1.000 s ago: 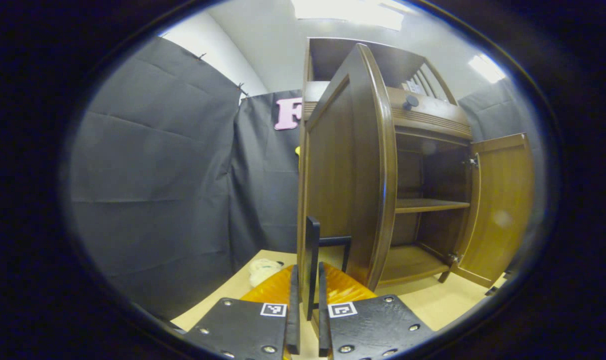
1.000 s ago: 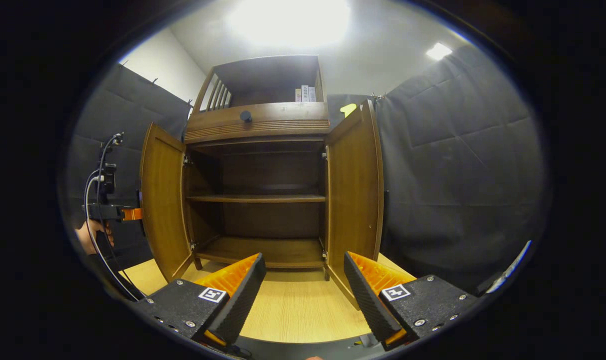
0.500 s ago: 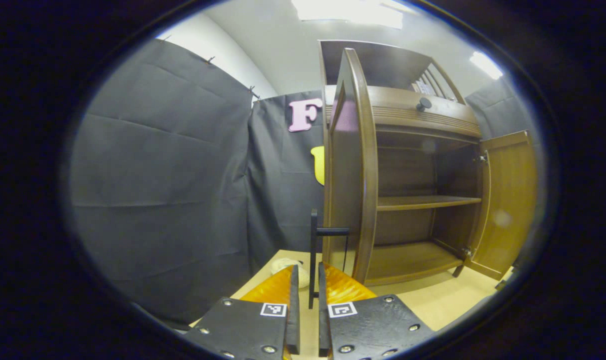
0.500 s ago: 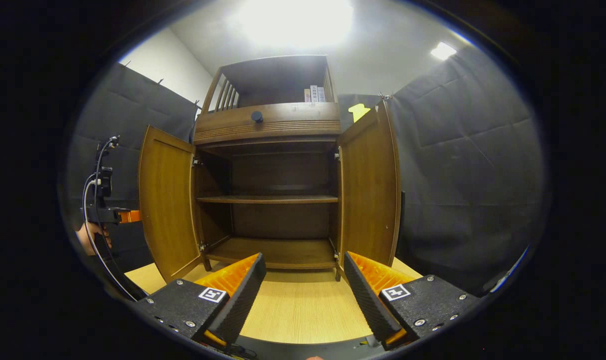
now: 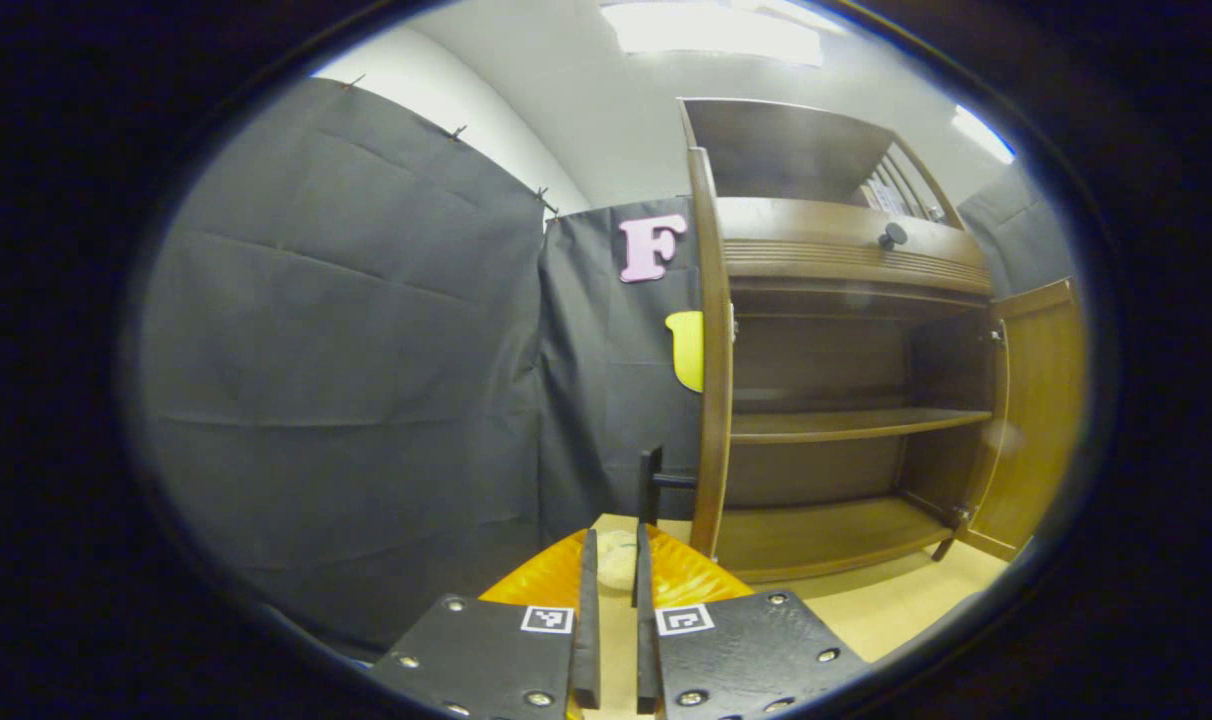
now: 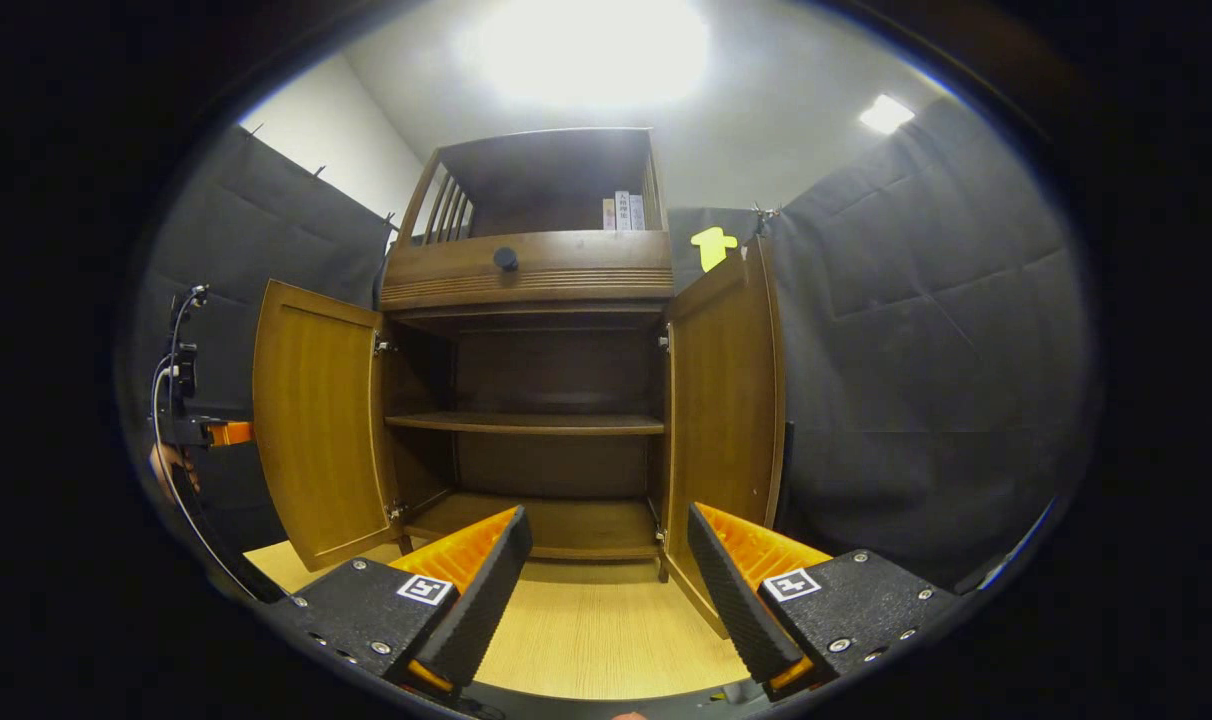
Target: Open the right door of the double-door shoe cabinet with the right hand, and open the left door with the left hand.
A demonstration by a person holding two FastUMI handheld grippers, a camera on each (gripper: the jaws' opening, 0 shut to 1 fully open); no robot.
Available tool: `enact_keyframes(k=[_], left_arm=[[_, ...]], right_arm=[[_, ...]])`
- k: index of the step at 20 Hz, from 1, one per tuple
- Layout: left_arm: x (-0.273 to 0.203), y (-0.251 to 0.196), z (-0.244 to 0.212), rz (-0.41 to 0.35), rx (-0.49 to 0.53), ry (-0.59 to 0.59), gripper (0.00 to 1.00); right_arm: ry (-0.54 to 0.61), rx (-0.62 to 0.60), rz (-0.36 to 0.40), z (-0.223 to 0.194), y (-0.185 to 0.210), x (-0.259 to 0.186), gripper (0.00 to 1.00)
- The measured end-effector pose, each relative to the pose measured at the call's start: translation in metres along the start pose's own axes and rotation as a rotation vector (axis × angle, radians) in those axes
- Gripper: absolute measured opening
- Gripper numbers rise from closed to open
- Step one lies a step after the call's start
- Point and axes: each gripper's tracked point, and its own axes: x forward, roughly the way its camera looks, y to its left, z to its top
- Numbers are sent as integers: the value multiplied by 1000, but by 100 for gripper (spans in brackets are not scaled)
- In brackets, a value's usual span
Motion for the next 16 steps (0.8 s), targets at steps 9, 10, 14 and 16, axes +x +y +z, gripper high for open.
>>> enact_keyframes(k=[9,10,14,16], left_arm=[[-38,-3,56,-98,-3,-38,9],[-41,-4,66,-110,-2,-45,9],[-58,-4,97,-146,1,-64,9],[-59,-1,109,-160,5,-70,12]], right_arm=[[5,21,-35,16,-31,-36,96],[4,15,-35,18,-32,-42,96],[0,24,-20,21,-30,-62,96],[0,26,-14,21,-29,-71,96]])
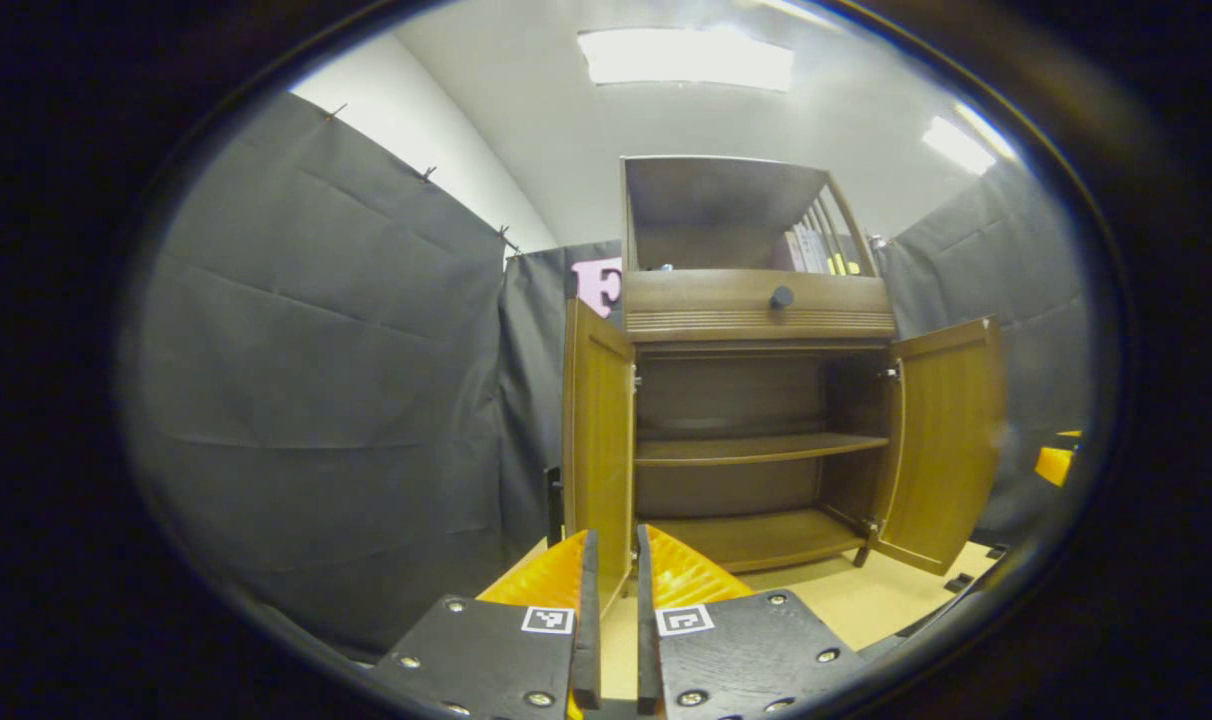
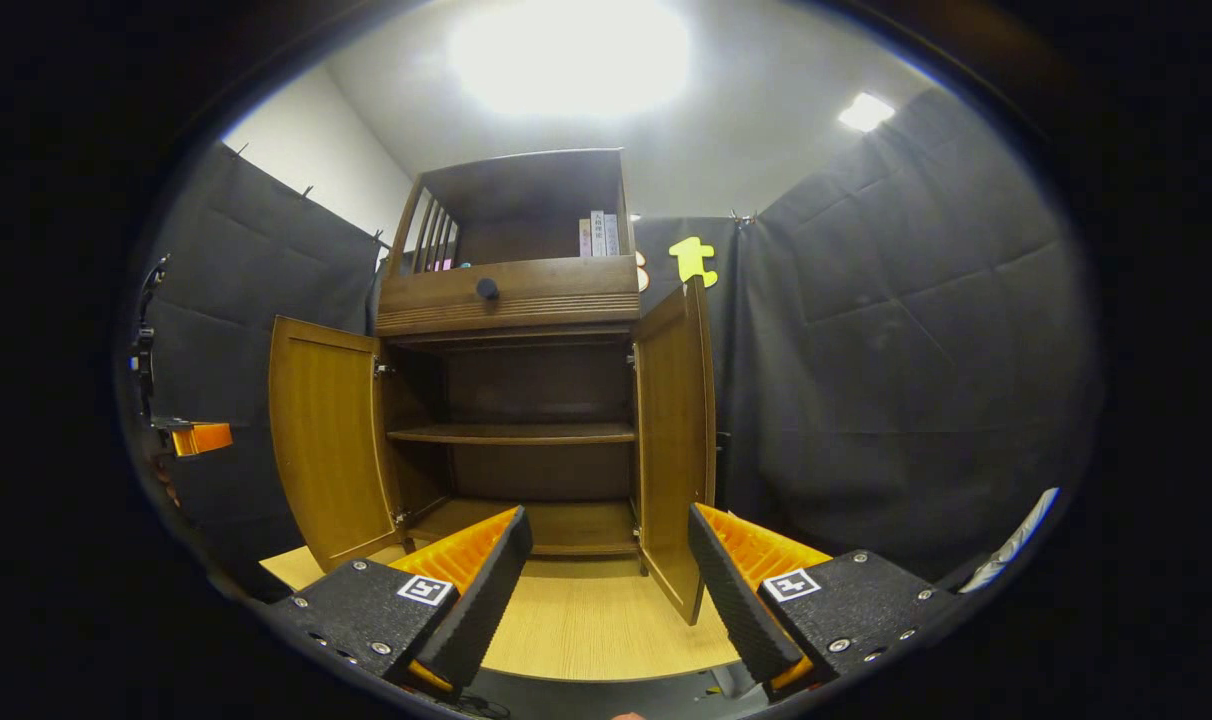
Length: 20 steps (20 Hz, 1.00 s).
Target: Open the right door of the double-door shoe cabinet with the right hand, and open the left door with the left hand.
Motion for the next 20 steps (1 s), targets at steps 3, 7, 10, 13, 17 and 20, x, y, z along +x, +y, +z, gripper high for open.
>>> enact_keyframes(k=[3,7,10,13,17,20], left_arm=[[-1,-5,9,-4,31,7,15],[9,-11,5,-7,48,36,9],[15,-12,-1,-17,46,49,17],[21,-4,-10,-1,41,68,29],[22,-1,-17,6,42,85,42],[17,0,-15,-8,46,77,82]], right_arm=[[3,13,10,-4,0,-11,96],[17,32,16,-11,-1,-23,96],[26,38,25,-14,1,-30,96],[25,26,29,-15,1,-36,96],[25,29,29,-16,0,-38,96],[26,28,28,-16,-1,-38,96]])
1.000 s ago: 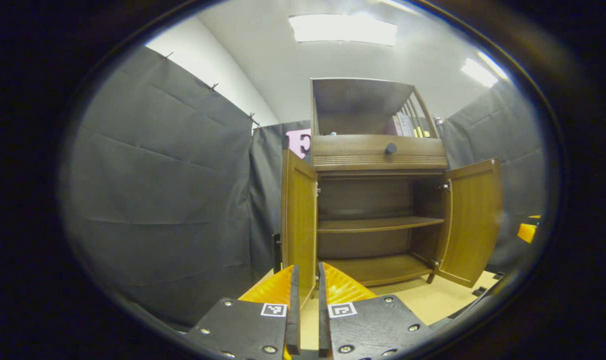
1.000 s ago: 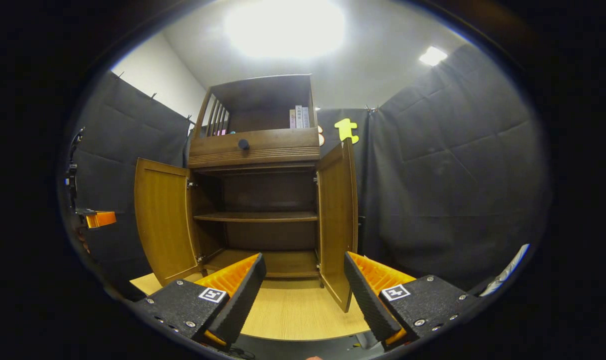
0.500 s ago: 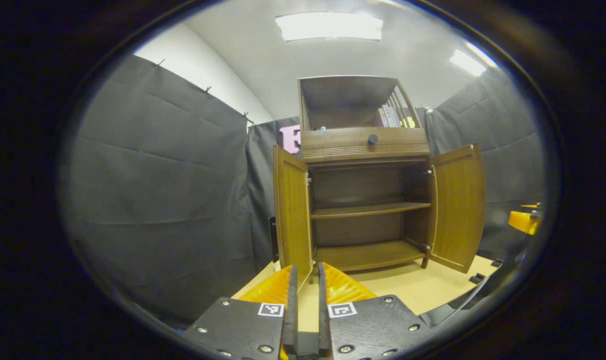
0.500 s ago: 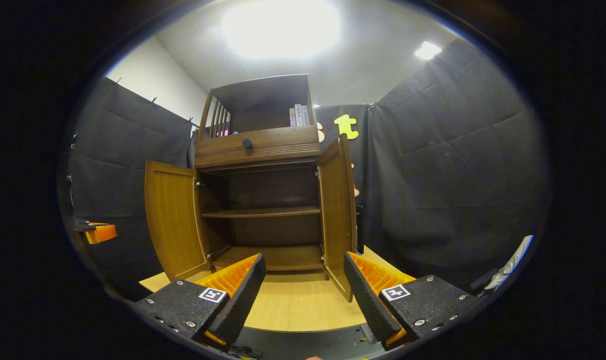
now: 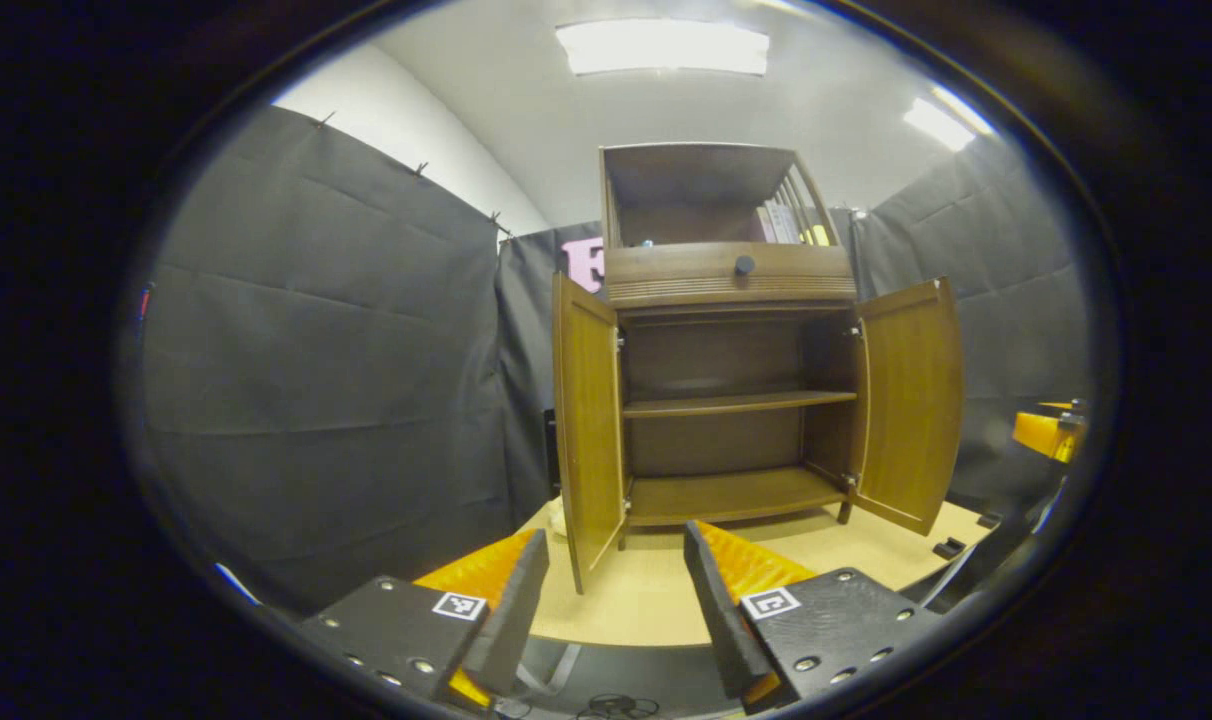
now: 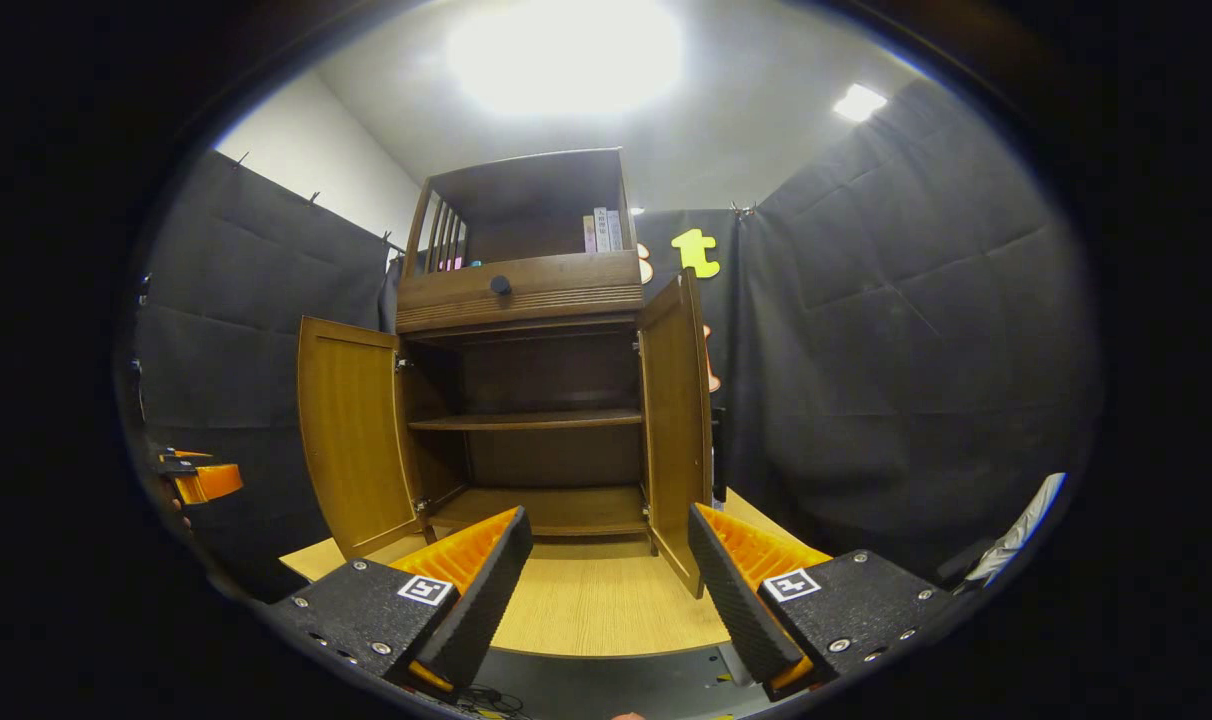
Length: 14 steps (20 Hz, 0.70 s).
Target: Open the right door of the double-door shoe cabinet with the right hand, and open the left door with the left hand.
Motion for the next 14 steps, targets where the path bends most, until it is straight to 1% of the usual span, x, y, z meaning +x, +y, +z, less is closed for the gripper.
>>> enact_keyframes(k=[4,6,7,14], left_arm=[[-4,-1,1,21,1,-3,84],[-4,0,-1,28,-4,0,100],[-9,-1,0,29,-3,3,100],[-16,-4,1,26,5,9,100]], right_arm=[[-8,-3,-2,3,0,3,96],[-8,-5,-1,3,-1,4,95],[-8,-5,-2,4,-1,4,96],[-15,-5,-4,6,0,10,96]])
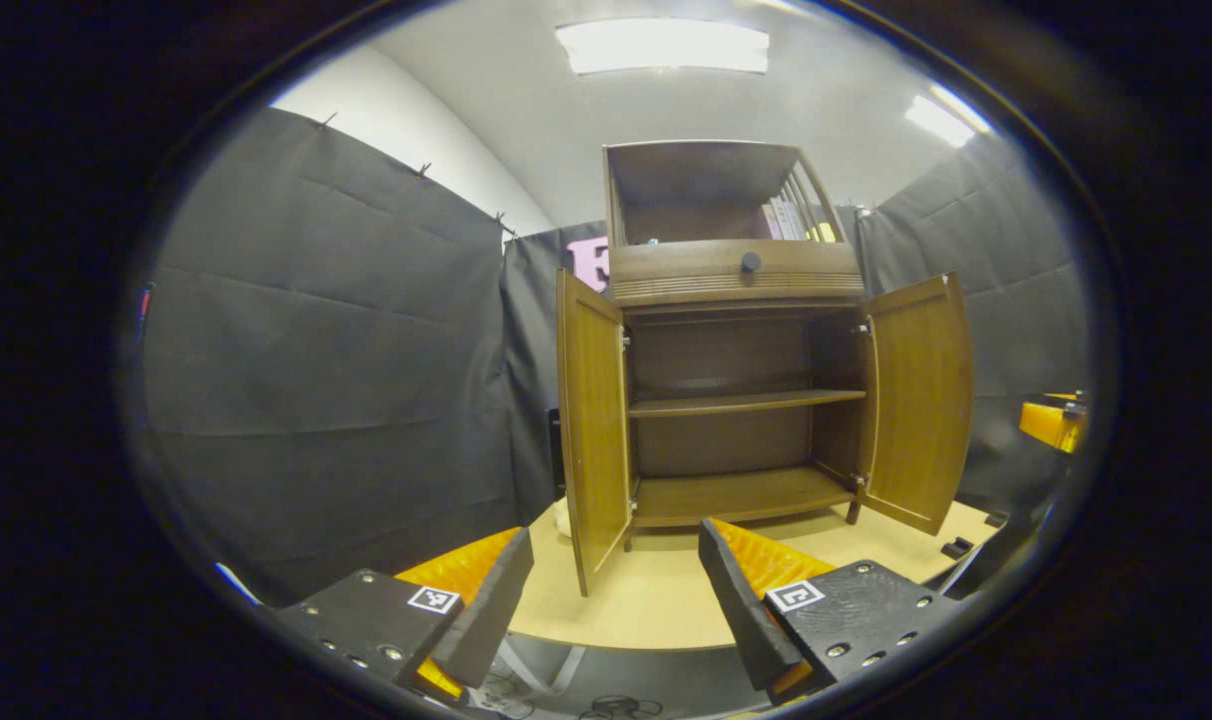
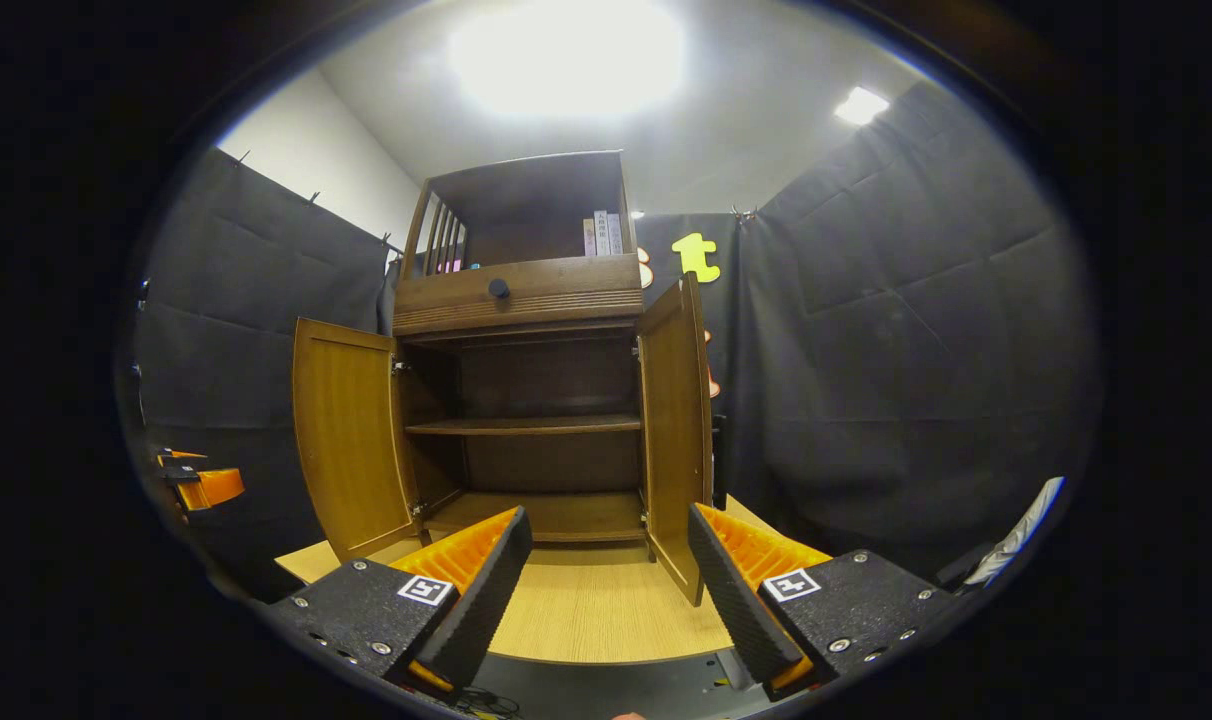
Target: Open the right door of the double-door shoe cabinet with the right hand, and open the left door with the left hand.
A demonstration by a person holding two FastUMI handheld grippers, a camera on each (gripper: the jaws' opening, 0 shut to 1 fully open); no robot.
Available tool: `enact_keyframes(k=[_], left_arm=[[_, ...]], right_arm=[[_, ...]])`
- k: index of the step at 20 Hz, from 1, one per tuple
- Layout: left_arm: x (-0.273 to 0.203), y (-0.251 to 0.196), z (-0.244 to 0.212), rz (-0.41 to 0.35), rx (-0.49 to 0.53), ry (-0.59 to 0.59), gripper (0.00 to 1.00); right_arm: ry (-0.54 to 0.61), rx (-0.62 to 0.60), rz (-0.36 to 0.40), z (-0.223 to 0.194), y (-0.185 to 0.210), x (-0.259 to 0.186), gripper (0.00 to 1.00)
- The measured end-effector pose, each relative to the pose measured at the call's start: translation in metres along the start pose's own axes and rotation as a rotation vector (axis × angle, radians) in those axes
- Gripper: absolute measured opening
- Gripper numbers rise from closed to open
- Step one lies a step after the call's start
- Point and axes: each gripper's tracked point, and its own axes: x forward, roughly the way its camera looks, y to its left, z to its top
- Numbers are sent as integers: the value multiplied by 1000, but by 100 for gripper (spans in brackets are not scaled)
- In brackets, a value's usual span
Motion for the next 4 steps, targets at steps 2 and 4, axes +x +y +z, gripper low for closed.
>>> enact_keyframes(k=[2,4], left_arm=[[-1,-1,2,-1,-3,-3,100],[0,-2,2,-2,-3,-3,100]], right_arm=[[0,-1,-1,-1,-1,2,96],[1,-2,-4,-1,-1,4,96]])
